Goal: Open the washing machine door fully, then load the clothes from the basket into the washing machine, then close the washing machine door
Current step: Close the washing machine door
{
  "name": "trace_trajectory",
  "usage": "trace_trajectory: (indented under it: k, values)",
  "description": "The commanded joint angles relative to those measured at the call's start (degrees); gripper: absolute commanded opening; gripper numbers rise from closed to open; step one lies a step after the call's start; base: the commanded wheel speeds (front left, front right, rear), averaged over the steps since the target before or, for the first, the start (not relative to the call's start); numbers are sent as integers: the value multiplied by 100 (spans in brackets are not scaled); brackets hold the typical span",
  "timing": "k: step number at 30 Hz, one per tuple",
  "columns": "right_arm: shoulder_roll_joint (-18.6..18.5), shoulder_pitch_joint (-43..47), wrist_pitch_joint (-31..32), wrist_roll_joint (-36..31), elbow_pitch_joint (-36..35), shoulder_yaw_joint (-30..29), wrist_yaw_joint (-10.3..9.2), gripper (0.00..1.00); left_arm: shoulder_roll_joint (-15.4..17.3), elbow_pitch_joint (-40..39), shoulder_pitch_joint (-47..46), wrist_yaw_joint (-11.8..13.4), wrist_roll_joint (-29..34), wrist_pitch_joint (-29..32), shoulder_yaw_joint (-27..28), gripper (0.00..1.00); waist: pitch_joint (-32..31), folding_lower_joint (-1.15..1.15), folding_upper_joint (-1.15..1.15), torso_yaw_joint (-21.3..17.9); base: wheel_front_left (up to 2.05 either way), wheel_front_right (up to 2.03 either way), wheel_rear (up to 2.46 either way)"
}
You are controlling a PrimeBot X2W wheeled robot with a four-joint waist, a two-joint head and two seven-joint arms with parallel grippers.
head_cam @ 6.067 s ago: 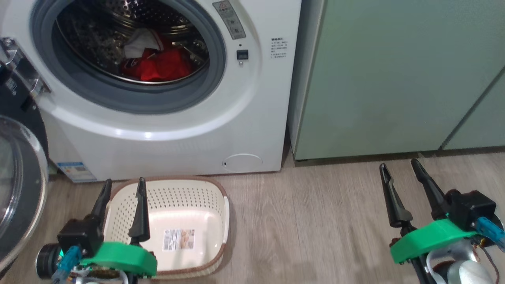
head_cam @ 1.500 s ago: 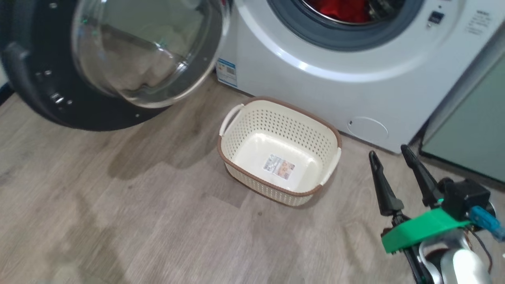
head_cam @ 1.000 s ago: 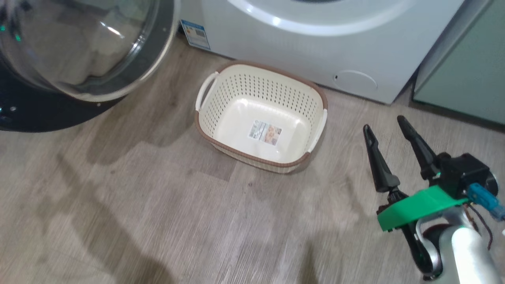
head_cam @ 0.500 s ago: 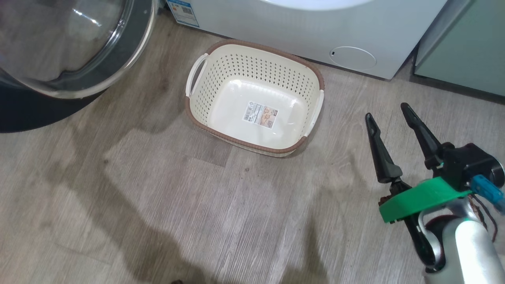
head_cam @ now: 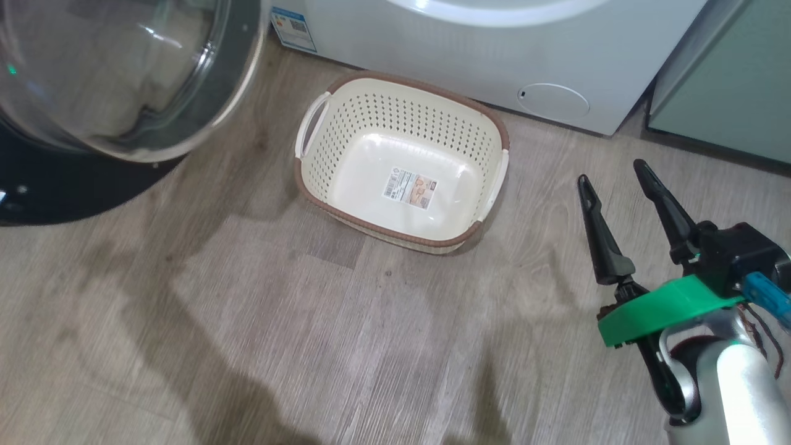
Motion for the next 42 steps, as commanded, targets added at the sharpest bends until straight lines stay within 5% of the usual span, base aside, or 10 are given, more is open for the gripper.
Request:
trace_trajectory:
  k: [1,13,25,42]
  values:
    - [-19,-111,-73,30,-173,119,0,100,344,-362,63,-54,-153,348,85,0,-55,0,0,18,0,0,0]
    - [-19,-40,-284,221,-8,94,0,100,245,-1329,724,43,-661,1426,206,0,-301,0,0,0,0,0,0]
    - [-19,14,-579,409,211,7,0,100,19,-2793,1569,484,-1009,2007,305,0,-530,0,0,-228,0,0,0]
    - [-19,44,-936,705,492,-30,0,100,-531,-4892,2683,809,-1531,2777,156,0,-681,0,0,-1074,0,0,0]
